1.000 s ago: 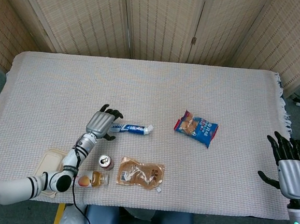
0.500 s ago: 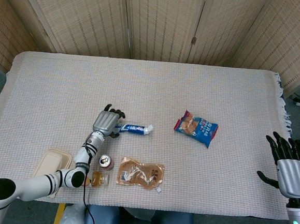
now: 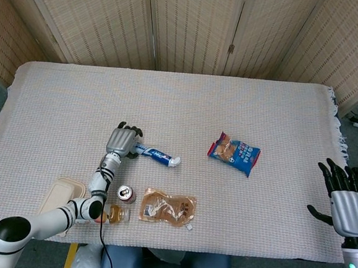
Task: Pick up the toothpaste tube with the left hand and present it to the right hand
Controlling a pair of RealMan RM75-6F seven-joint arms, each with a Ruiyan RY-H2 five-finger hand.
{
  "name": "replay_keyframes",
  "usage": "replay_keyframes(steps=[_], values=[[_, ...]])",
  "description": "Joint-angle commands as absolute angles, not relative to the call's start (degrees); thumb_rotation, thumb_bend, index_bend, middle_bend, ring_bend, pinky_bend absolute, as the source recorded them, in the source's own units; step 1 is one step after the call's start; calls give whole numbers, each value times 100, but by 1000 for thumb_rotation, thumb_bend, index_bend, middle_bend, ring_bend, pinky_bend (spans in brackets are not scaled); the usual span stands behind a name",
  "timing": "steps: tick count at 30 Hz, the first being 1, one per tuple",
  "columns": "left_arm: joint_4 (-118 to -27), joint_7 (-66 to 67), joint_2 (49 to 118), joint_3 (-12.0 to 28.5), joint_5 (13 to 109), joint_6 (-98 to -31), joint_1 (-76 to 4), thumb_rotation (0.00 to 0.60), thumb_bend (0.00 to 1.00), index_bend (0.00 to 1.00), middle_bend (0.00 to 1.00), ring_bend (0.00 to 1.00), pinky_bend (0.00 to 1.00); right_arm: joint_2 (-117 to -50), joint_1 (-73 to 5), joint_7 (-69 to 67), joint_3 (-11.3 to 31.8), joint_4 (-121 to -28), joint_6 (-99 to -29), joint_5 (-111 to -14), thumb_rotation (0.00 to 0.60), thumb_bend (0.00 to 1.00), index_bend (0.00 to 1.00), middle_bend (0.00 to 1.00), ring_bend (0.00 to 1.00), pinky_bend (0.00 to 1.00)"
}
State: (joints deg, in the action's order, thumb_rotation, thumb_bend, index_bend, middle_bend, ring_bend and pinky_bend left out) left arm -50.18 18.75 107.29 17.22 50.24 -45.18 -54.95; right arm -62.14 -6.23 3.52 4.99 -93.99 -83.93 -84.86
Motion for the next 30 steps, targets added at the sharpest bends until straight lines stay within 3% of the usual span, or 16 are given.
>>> replay_keyframes(steps=[1, 9, 23, 30], values=[[-5286, 1726, 10625, 1698, 5229, -4457, -5484, 600, 272, 377, 336, 295, 141, -6209, -623, 359, 496, -9406, -8392, -8491, 600, 207, 0, 49, 88, 0], [-5601, 1931, 10663, 1576, 5566, -4578, -5601, 600, 278, 381, 336, 286, 136, -6197, -593, 336, 468, -9412, -8422, -8519, 600, 206, 0, 50, 92, 0], [-5208, 2352, 10966, 1611, 5336, -4444, -5770, 600, 388, 455, 391, 325, 157, -6186, -570, 241, 480, -9337, -8404, -8452, 600, 206, 0, 51, 93, 0], [-5205, 2345, 10966, 1590, 5319, -4381, -5745, 600, 393, 468, 407, 338, 159, -6191, -580, 233, 486, -9339, -8402, -8466, 600, 206, 0, 53, 97, 0]])
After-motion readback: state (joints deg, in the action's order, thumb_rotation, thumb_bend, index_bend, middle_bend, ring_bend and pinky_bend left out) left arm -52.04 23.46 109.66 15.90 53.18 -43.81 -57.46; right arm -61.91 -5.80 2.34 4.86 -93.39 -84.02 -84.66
